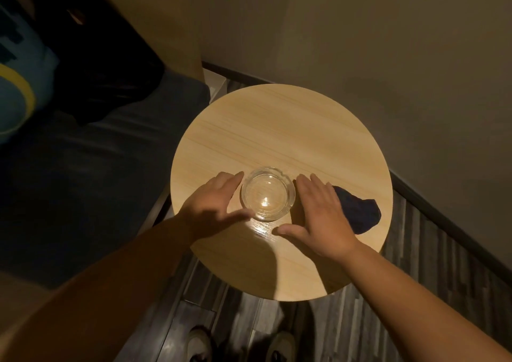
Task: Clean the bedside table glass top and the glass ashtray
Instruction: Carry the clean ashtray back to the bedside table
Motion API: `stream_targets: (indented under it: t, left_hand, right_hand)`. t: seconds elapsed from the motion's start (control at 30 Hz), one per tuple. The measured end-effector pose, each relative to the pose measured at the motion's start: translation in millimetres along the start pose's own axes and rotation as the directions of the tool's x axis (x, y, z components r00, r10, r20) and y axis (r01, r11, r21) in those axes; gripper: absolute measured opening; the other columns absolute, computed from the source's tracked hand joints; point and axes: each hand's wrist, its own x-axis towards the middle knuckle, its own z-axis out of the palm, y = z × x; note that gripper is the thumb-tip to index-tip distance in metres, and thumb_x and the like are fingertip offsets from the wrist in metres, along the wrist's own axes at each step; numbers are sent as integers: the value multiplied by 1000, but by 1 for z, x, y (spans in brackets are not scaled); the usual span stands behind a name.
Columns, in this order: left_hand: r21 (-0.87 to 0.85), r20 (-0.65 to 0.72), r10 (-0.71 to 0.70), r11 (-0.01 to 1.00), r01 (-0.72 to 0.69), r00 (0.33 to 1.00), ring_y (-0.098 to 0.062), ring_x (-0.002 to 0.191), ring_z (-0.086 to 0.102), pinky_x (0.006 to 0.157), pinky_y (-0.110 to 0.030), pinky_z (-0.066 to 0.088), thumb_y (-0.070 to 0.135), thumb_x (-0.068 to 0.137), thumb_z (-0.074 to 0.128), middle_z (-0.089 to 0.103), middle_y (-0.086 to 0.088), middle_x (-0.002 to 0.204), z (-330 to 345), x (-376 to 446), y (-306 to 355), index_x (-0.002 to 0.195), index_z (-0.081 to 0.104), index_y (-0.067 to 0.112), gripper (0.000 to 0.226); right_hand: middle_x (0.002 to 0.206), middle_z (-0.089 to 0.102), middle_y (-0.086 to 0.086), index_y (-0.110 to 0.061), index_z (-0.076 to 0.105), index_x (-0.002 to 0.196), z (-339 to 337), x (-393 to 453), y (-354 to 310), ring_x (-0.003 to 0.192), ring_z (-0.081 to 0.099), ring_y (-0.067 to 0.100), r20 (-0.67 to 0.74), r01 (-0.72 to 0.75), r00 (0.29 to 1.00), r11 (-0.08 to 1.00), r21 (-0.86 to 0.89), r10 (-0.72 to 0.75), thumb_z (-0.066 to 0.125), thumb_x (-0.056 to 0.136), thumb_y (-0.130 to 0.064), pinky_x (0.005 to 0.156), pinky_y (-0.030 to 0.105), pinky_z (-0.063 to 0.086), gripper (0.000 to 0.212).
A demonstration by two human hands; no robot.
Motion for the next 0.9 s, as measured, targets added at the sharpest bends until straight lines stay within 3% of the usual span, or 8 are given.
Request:
stream_targets:
  t: [0.13,0.23,0.47,0.53,0.63,0.73,0.8,0.9]
  left_hand:
    - [202,27,3,979,-8,1000,-15,144,10,114,-38,10,87,65,43,12,3,160,3,6,-5,152,6,21,115]
    - [218,99,7,976,-29,995,-1,137,-11,113,-36,-8,91,59,33,3,4,161,8,18,-6,152,1,21,121]
    - [84,36,7,996,-10,999,0,137,-4,113,-38,-14,81,65,51,13,-1,160,15,22,-1,152,11,17,115]
    - [33,36,9,999,-10,999,-3,142,1,115,-38,-14,78,66,56,14,0,159,11,20,2,151,13,19,112]
    - [-149,33,2,989,3,999,3,132,1,114,-34,-9,63,70,70,11,18,150,-2,12,11,150,18,25,102]
    - [-351,-29,6,936,-16,1000,-3,133,33,114,-42,29,59,68,77,34,21,146,-13,2,14,143,28,37,92]
    - [-345,-55,-38,939,16,998,-3,128,40,107,-35,38,56,68,79,42,17,144,-23,-5,17,143,27,40,92]
    - [-305,-155,-103,951,51,983,2,121,39,100,-26,36,48,66,82,44,16,142,-42,-23,24,143,24,43,96]
  right_hand:
    - [156,23,6,-14,9,149,8,20,-1,146,2,27,73,-28,997,998,-50,31,52,66,-81,117,49,-3,115]
    - [156,24,6,-13,7,150,10,28,1,146,1,25,104,-47,993,998,-40,50,55,64,-81,116,48,-7,120]
    - [146,40,5,-13,24,147,12,32,2,141,22,26,30,-31,999,999,33,30,66,60,-75,117,53,5,115]
    - [148,39,3,-15,25,147,10,32,1,142,20,23,10,-24,1000,997,78,23,71,60,-71,118,49,2,113]
    - [151,35,3,-15,24,148,4,32,-4,143,17,19,-7,-6,1000,985,172,8,77,60,-64,115,35,-4,114]
    - [152,33,-1,-21,22,149,-11,33,-13,141,24,15,14,-19,1000,961,277,16,79,56,-65,118,33,11,117]
    - [150,36,-3,-22,22,149,-26,34,-21,136,31,13,20,-23,1000,949,314,18,81,55,-62,112,28,24,117]
    - [151,34,-3,-22,20,150,-52,34,-39,136,30,12,13,17,1000,956,292,-22,82,59,-55,103,19,21,115]
